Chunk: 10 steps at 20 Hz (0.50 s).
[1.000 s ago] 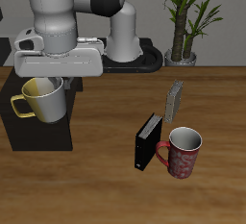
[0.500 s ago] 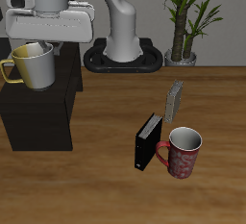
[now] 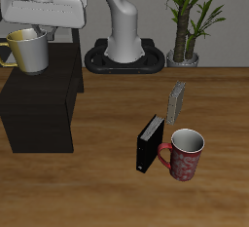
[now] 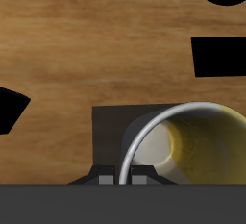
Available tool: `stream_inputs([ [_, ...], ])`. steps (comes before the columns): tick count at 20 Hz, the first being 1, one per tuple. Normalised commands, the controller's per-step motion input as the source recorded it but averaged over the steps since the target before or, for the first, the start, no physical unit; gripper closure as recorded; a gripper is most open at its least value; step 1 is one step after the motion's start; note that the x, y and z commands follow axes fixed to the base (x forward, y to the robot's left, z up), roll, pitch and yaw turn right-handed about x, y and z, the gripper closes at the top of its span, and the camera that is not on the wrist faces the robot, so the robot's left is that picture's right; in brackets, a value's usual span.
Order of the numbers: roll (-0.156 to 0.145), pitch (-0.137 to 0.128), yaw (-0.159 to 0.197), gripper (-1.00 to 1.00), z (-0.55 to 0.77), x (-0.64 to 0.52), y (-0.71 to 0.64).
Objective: Place the white-yellow mug on top of the shelf
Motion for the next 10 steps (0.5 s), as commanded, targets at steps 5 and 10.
stream_inputs([
  [5,0.016,-0.016,-0.015,1.00,0.02,-0.31,-0.03],
  [10,0.003,-0.005,-0.018,1.00,-0.03,-0.21,-0.05],
])
